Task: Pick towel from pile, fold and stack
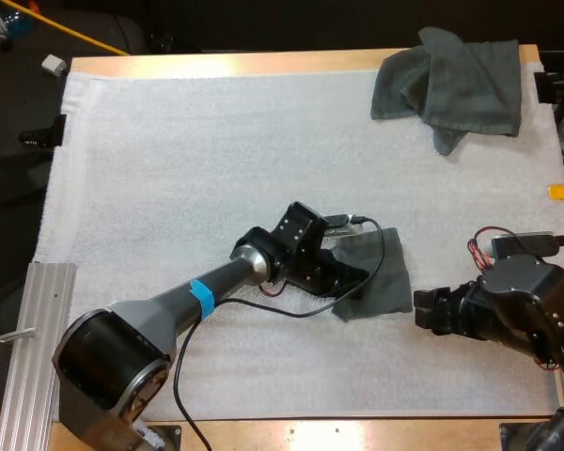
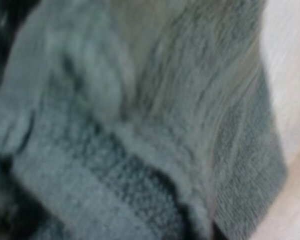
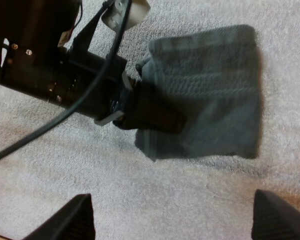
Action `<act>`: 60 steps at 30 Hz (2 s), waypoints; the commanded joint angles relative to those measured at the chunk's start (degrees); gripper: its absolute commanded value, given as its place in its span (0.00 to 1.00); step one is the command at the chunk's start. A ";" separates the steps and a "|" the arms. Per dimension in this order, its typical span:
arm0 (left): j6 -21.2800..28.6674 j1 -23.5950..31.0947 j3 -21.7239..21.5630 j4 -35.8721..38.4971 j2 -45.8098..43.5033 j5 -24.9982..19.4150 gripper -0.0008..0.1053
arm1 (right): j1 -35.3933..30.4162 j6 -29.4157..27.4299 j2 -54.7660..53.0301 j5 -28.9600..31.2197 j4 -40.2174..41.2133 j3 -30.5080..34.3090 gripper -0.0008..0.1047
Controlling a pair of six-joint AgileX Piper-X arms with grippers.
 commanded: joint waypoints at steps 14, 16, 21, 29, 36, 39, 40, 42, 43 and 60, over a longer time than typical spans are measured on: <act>33.22 21.10 -1.01 31.46 -9.19 -23.05 0.01 | 0.02 -0.16 -0.69 -0.02 0.03 -0.22 0.61; 35.97 24.87 -1.06 33.90 -9.85 -26.50 0.01 | -0.02 -0.11 -0.75 -0.11 -0.01 -0.22 0.61; 40.03 30.59 -2.40 38.43 -9.18 -35.88 0.01 | 0.00 0.06 -0.37 -0.01 0.25 -0.04 0.61; 43.56 40.98 -3.64 41.91 -9.08 -47.43 0.01 | -0.01 -0.02 -0.59 -0.37 0.14 -0.08 0.61; 43.88 46.70 -3.76 41.58 -9.21 -48.35 0.01 | 0.05 0.05 -0.62 -0.68 -0.05 -0.15 0.61; 44.50 47.04 -3.75 41.73 -9.46 -48.71 0.01 | 0.16 -0.18 -0.41 -0.73 0.16 -0.13 0.61; 44.31 46.93 -3.57 41.59 -9.50 -48.98 0.14 | 0.07 -0.01 -0.45 -0.63 -0.18 -0.24 0.61; 44.04 46.87 -3.48 41.44 -9.65 -49.56 0.40 | 0.00 -0.06 -0.43 -0.75 -0.15 -0.18 0.61; 43.89 46.87 -3.65 41.52 -9.66 -50.30 0.53 | -0.06 -0.20 -0.38 -0.87 -0.23 -0.25 0.61; 40.71 46.95 -8.31 45.46 -18.30 -39.60 0.60 | -0.17 -0.09 -0.35 -1.74 -0.24 -0.17 0.61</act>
